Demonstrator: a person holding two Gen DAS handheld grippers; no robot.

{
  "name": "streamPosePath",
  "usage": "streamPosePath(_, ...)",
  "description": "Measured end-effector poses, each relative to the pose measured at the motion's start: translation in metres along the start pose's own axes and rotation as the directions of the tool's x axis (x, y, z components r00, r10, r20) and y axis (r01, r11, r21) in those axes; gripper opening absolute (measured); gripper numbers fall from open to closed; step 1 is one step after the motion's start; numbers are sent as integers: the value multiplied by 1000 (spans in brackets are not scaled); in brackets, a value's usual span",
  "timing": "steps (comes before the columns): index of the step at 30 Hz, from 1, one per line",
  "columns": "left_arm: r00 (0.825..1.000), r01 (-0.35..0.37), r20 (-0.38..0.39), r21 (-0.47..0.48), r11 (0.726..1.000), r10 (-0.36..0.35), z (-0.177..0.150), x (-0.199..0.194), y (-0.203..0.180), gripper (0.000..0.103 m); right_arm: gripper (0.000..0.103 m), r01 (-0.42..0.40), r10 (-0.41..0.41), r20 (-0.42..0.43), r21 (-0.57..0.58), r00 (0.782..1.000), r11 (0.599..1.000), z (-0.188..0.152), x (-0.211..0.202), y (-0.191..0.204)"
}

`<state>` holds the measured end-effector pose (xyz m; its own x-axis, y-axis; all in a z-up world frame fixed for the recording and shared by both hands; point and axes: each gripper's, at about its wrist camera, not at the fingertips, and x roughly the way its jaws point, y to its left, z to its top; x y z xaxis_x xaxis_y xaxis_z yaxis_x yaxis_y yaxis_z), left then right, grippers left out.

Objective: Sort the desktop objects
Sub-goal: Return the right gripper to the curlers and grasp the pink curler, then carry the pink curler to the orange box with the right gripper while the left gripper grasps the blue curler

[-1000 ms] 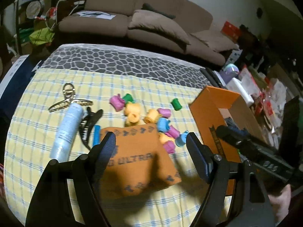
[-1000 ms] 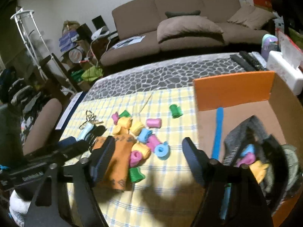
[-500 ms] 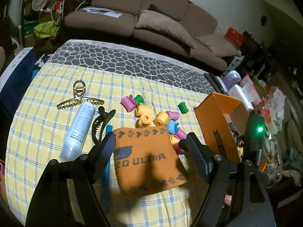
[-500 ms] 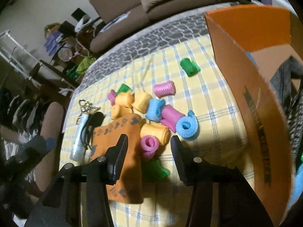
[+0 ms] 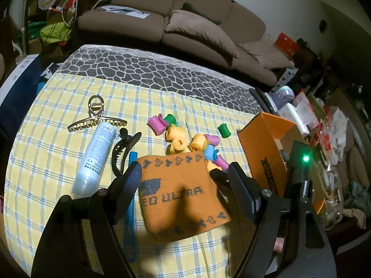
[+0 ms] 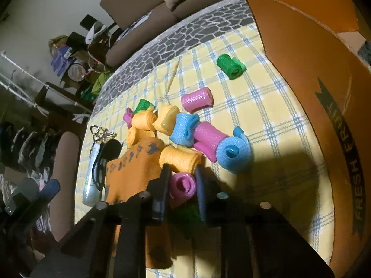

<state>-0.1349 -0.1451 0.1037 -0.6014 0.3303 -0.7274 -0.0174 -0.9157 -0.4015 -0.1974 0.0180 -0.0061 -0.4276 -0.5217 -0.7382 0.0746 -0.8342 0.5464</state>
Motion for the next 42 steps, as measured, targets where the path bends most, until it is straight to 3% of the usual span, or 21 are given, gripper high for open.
streamPosePath(10,1000,22,-11,11,1000,-22,-2,13,-21,74,20,-4,13,120,-74,993,997,12,-54,14)
streamPosePath(17,999,25,-46,76,997,-22,-11,40,-57,74,21,-24,44,226,-91,973,996,25,-108,9)
streamPosePath(26,992,-36,-108,199,979,58,-27,98,-101,74,21,-43,63,287,-76,956,996,34,-155,-17)
streamPosePath(31,989,-83,-97,258,963,111,-28,119,-118,74,21,-42,56,291,-54,955,998,37,-169,-40)
streamPosePath(36,979,-134,-97,352,926,178,-33,144,-139,73,21,-19,30,309,-39,950,999,38,-182,-61)
streamPosePath(39,969,-153,-118,395,906,215,-42,161,-145,60,21,-9,16,321,-23,947,1000,41,-187,-73)
streamPosePath(42,963,-186,-95,437,880,251,-48,170,-151,54,20,3,0,333,-8,943,1000,43,-189,-81)
